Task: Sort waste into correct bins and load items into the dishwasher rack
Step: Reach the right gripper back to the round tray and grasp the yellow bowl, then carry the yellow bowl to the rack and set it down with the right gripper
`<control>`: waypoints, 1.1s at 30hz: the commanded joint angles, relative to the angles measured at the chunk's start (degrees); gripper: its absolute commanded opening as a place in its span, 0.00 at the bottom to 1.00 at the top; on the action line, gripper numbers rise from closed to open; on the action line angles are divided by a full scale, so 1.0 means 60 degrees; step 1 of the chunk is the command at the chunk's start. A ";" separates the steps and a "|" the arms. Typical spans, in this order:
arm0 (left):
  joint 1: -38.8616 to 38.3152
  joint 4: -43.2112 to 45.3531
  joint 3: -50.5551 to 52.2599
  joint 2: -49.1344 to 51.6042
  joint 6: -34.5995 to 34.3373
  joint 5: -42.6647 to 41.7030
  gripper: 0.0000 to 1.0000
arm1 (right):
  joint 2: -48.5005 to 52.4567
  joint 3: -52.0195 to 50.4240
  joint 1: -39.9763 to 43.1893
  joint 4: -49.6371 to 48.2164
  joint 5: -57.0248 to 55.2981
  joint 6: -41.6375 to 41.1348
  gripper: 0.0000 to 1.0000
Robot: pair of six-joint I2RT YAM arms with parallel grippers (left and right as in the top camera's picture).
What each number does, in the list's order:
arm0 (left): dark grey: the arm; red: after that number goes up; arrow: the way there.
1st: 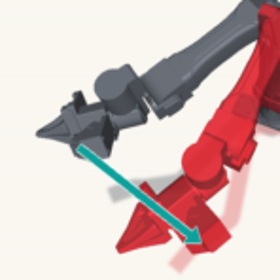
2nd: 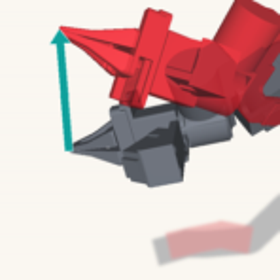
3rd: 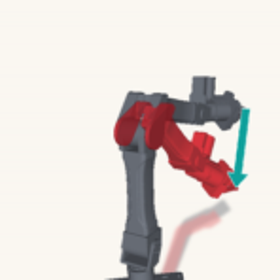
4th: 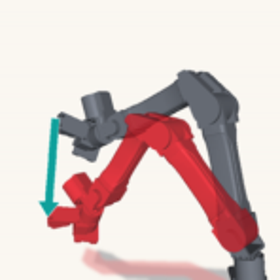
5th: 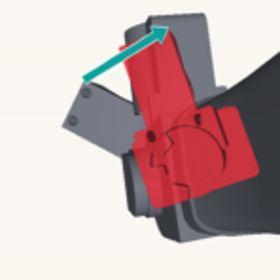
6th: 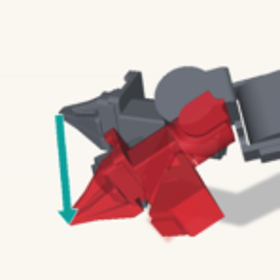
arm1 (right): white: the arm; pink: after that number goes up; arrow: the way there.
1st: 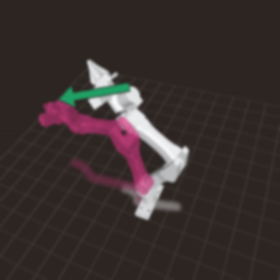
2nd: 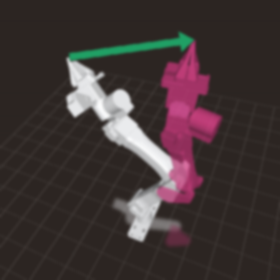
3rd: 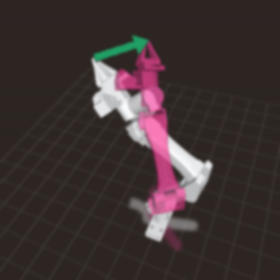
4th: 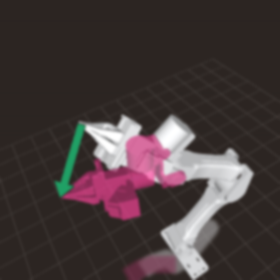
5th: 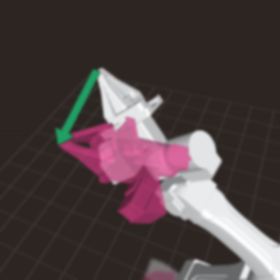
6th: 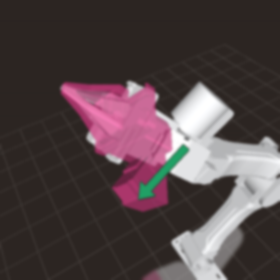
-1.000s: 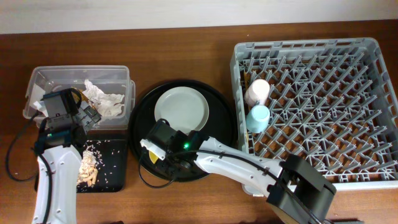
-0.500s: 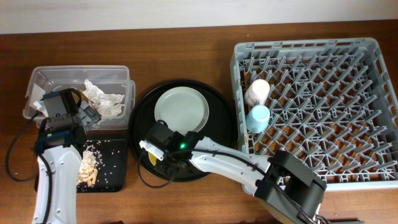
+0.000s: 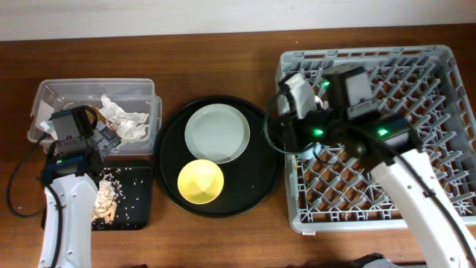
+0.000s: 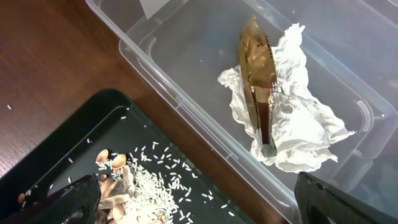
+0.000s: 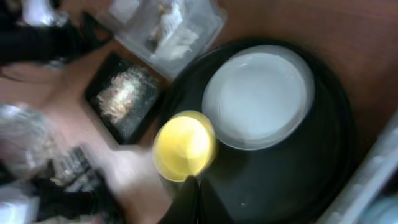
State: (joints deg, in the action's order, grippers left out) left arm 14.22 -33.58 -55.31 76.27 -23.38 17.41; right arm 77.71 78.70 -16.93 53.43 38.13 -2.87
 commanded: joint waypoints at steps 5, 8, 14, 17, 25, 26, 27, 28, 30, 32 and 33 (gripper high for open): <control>0.0033 0.0004 -0.0120 -0.0080 0.0087 0.0066 0.99 | 0.0455 -0.0466 -0.1730 0.0226 0.0091 0.1224 0.21; 0.0033 0.0004 -0.0120 -0.0080 0.0087 0.0066 0.99 | 0.2007 -0.0535 -0.4222 -0.0907 -0.1191 0.1220 0.35; 0.0033 0.0004 -0.0120 -0.0080 0.0087 0.0066 0.99 | 0.4954 -0.0532 -0.6459 -0.3789 -0.3898 0.1155 0.43; 0.0033 0.0004 -0.0120 -0.0080 0.0087 0.0066 0.99 | 0.5089 -0.0535 -0.6499 -0.4350 -0.4258 0.1155 0.42; 0.0033 0.0004 -0.0120 -0.0080 0.0087 0.0066 0.99 | 0.5756 -0.0539 -0.7114 -0.4324 -0.4867 0.1188 0.36; 0.0033 0.0004 -0.0120 -0.0080 0.0087 0.0066 0.99 | 0.5759 -0.0539 -0.7114 -0.4299 -0.4943 0.1184 0.36; 0.0033 0.0004 -0.0120 -0.0080 0.0087 0.0066 0.99 | 0.5785 -0.0543 -0.7114 -0.4299 -0.4972 0.1188 0.36; 0.0033 0.0007 -0.0120 -0.0080 0.0087 0.0066 0.99 | 0.5836 -0.0546 -0.7111 -0.4291 -0.4972 0.1188 0.36; 0.0033 0.0004 -0.0120 -0.0080 0.0087 0.0066 0.99 | 0.5861 -0.0546 -0.7111 -0.4160 -0.5031 0.1188 0.33; 0.0033 0.0004 -0.0120 -0.0080 0.0087 0.0066 0.99 | 0.5861 -0.0546 -0.7111 -0.4138 -0.5515 0.1188 0.24; 0.0033 0.0004 -0.0120 -0.0080 0.0087 0.0066 0.99 | 0.5861 -0.0546 -0.7111 -0.4124 -0.5512 0.1188 0.16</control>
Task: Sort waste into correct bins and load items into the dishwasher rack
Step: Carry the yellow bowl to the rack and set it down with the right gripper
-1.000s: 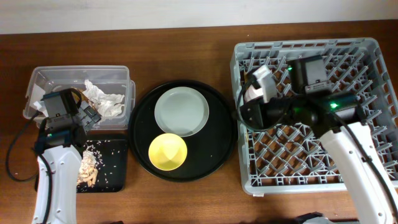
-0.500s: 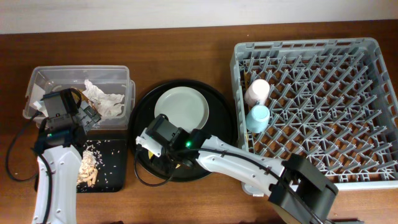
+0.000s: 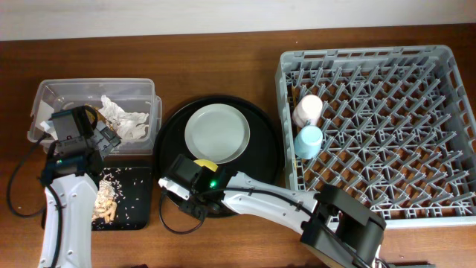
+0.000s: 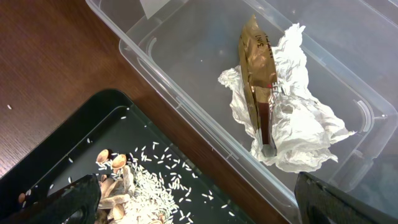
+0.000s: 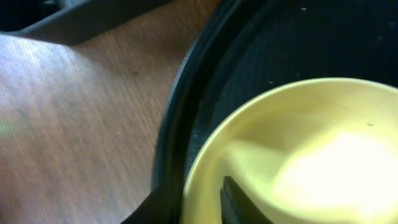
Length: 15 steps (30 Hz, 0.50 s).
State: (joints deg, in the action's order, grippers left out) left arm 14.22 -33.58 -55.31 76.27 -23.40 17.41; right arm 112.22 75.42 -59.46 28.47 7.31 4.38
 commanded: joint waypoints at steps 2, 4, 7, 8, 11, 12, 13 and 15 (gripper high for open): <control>0.0033 0.0004 -0.0120 -0.0080 0.0091 0.0066 0.99 | 0.0109 0.0000 -0.0022 0.0036 -0.0288 -0.0058 0.04; 0.0033 0.0004 -0.0120 -0.0080 0.0091 0.0066 0.99 | -0.0149 0.0069 0.0047 0.0044 -0.0040 -0.0208 0.04; 0.0033 0.0004 -0.0120 -0.0080 0.0091 0.0066 0.99 | -0.1224 0.0091 0.0503 0.0379 0.0055 -0.0878 0.04; 0.0033 0.0004 -0.0120 -0.0080 0.0091 0.0066 0.99 | -0.2175 0.0091 0.1020 0.1024 0.0495 -0.0892 0.04; 0.0033 0.0004 -0.0120 -0.0080 0.0091 0.0066 0.99 | -0.4517 0.0091 0.2663 0.2350 0.2098 -0.0889 0.04; 0.0033 0.0004 -0.0120 -0.0080 0.0091 0.0066 0.99 | -0.5231 0.0091 0.3271 0.2790 0.2510 -0.0889 0.04; 0.0033 0.0004 -0.0120 -0.0080 0.0091 0.0066 0.99 | -0.6156 0.0091 0.4207 0.3442 0.3060 -0.0889 0.04; 0.0033 0.0004 -0.0120 -0.0080 0.0091 0.0066 0.99 | -0.7337 0.0091 0.5825 0.4575 0.3756 -0.0885 0.04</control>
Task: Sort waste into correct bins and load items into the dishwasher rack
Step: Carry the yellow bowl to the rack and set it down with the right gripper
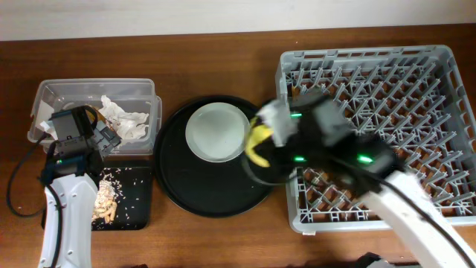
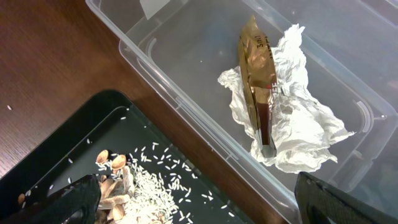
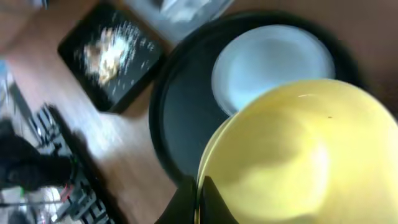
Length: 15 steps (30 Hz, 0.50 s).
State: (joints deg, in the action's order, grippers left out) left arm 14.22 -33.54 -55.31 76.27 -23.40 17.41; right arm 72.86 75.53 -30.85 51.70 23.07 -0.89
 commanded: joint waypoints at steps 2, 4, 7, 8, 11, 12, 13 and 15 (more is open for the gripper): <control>0.0033 -0.0004 -0.0120 -0.0080 0.0091 0.0066 0.99 | -0.1519 0.0073 0.3315 0.2000 0.2182 0.0419 0.04; 0.0033 -0.0004 -0.0120 -0.0080 0.0091 0.0066 0.99 | -0.1344 0.0069 0.5064 0.3126 0.3610 0.1603 0.04; 0.0033 -0.0004 -0.0120 -0.0080 0.0091 0.0066 0.99 | -0.0477 0.0069 0.6043 0.4258 0.5788 0.3198 0.04; 0.0033 -0.0004 -0.0120 -0.0080 0.0091 0.0066 0.99 | -0.0109 0.0069 0.6047 0.4583 0.6597 0.3843 0.04; 0.0033 -0.0004 -0.0120 -0.0080 0.0091 0.0066 0.99 | 0.1290 0.0066 0.6295 0.4783 0.8185 0.5064 0.04; 0.0033 -0.0004 -0.0120 -0.0080 0.0091 0.0066 0.99 | 0.1741 0.0066 0.6590 0.4707 0.8863 0.5275 0.04; 0.0033 -0.0004 -0.0120 -0.0080 0.0091 0.0066 0.99 | 0.2018 0.0066 0.6863 0.4743 0.9293 0.5406 0.04; 0.0033 -0.0004 -0.0120 -0.0080 0.0091 0.0066 0.99 | 0.2357 0.0055 0.7031 0.5078 0.9442 0.5574 0.04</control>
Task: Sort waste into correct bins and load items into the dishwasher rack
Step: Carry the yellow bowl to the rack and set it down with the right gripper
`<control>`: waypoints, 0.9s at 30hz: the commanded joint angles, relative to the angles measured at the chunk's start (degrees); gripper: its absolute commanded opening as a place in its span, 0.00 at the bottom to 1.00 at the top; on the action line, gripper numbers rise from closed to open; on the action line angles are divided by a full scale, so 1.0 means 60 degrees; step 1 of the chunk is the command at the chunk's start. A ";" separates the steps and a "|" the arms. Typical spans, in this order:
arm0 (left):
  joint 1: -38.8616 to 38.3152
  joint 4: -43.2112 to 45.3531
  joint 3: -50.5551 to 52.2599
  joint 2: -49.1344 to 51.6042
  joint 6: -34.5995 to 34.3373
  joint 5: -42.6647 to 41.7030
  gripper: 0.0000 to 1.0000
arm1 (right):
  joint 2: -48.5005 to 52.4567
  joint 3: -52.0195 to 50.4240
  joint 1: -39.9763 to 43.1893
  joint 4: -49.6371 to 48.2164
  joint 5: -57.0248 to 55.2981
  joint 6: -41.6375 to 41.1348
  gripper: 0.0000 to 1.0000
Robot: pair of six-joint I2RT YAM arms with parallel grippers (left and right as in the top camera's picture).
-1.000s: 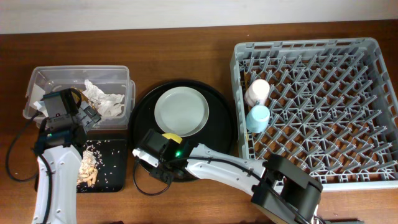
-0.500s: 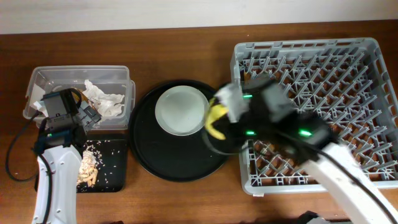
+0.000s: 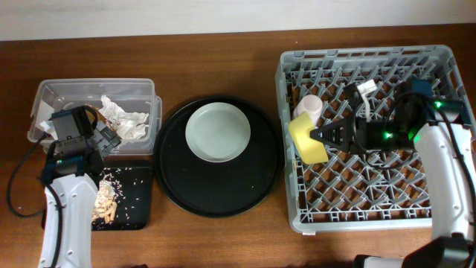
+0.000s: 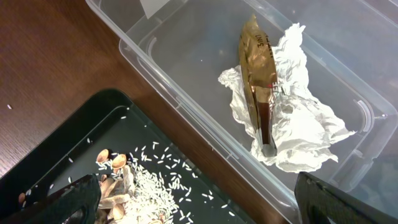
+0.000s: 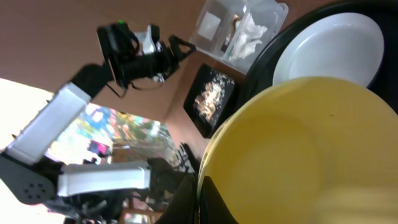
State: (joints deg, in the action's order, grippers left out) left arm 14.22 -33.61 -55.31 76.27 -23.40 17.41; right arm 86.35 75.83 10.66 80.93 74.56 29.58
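Observation:
My right gripper point(image 3: 321, 137) is shut on the rim of a yellow bowl point(image 3: 306, 141), which is turned on edge over the left columns of the grey dishwasher rack point(image 3: 416, 201). In the right wrist view the bowl point(image 5: 298, 155) fills the frame, its rim between the fingertips of the gripper point(image 5: 198, 190). A pink cup point(image 3: 309, 106) stands in the rack just behind it. A white plate point(image 3: 217, 132) lies on the round black tray point(image 3: 178, 186). My left gripper point(image 4: 199, 208) hangs open and empty over the edge between the clear bin and the black waste tray.
The clear bin point(image 3: 52, 93) holds crumpled white paper point(image 4: 292, 130) and a brown wrapper point(image 4: 258, 74). The square black tray point(image 3: 137, 205) beside it holds rice and nut shells point(image 4: 143, 180). The right arm reaches across the rack from the right.
My right gripper, holding the yellow bowl, was by the round tray's right edge and is now over the rack's left columns. The left arm has not moved.
The bowl lay on the round tray while my right gripper was at the rack's left edge. Then the gripper was down at the bowl's rim on the tray. Then it held the bowl up beside the plate, and now holds it at the rack.

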 commanded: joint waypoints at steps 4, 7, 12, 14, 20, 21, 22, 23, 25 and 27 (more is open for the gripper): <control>0.0033 0.0007 -0.0120 -0.0080 0.0091 0.0066 0.99 | 0.0175 -0.0149 0.0135 0.2688 0.0823 0.3078 0.04; 0.0033 0.0007 -0.0120 -0.0080 0.0091 0.0066 0.99 | 0.0375 -0.0211 0.1075 0.1461 0.0969 0.2412 0.04; 0.0033 0.0007 -0.0120 -0.0080 0.0091 0.0066 0.99 | 0.1577 -0.0415 0.1249 0.1923 0.1016 0.2186 0.04; 0.0033 0.0007 -0.0120 -0.0080 0.0091 0.0066 0.99 | 0.1526 -0.1086 0.1169 0.2739 0.1053 0.2951 0.04; 0.0033 0.0007 -0.0120 -0.0080 0.0091 0.0066 0.99 | 0.1541 -0.3978 0.1180 0.1829 0.1942 0.4390 0.04; 0.0033 0.0007 -0.0120 -0.0080 0.0091 0.0066 0.99 | 0.1541 -0.3978 0.1191 0.1712 0.1840 0.4393 0.04; 0.0033 0.0007 -0.0120 -0.0080 0.0091 0.0066 0.99 | 0.1537 -0.3978 0.1330 0.1636 0.1603 0.4393 0.04; 0.0033 0.0007 -0.0120 -0.0080 0.0091 0.0066 0.99 | 0.1541 -0.3978 0.1552 0.1552 0.1311 0.4390 0.04; 0.0033 0.0007 -0.0120 -0.0080 0.0091 0.0066 0.99 | 0.1541 -0.3978 0.2572 0.1388 0.0452 0.4390 0.04; 0.0033 0.0000 -0.0120 -0.0080 0.0091 0.0066 0.99 | 0.1541 -0.3978 0.3333 0.1089 -0.0331 0.4393 0.13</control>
State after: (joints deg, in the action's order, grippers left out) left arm 14.22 -33.58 -55.31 76.27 -23.38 17.41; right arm 95.74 52.36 26.81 88.97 79.66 54.54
